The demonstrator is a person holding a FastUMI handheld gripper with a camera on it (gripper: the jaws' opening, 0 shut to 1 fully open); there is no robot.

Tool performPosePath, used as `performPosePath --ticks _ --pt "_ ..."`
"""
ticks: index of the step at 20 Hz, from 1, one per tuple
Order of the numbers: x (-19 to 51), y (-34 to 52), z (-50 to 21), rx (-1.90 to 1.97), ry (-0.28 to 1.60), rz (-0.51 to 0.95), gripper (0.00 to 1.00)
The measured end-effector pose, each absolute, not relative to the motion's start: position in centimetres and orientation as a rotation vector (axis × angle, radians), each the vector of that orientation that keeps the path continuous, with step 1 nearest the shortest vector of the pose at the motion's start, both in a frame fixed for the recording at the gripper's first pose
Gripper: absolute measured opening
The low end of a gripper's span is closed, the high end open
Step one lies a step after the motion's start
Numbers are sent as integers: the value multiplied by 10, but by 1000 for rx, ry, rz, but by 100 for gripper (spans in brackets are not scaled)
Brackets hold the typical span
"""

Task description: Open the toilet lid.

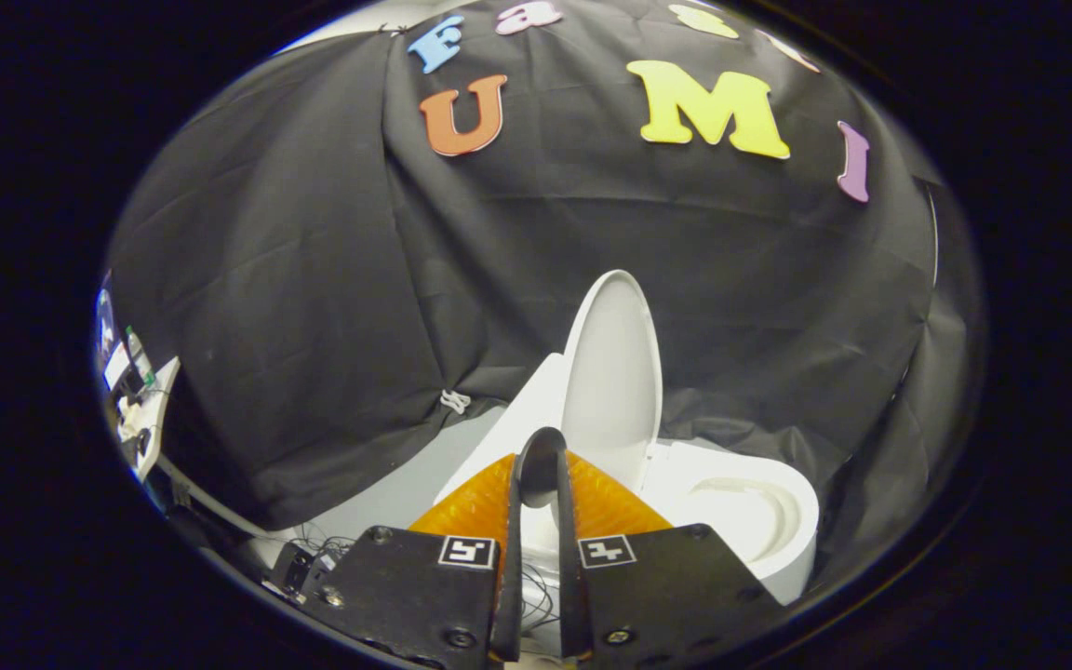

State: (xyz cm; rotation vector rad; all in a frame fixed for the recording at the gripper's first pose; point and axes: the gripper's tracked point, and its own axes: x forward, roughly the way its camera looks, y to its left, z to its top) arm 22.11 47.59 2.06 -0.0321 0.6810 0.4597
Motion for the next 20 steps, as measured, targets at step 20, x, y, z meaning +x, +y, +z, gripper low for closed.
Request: performPosePath --ticks 20 --pt "209 478 34 12 611 684 34"
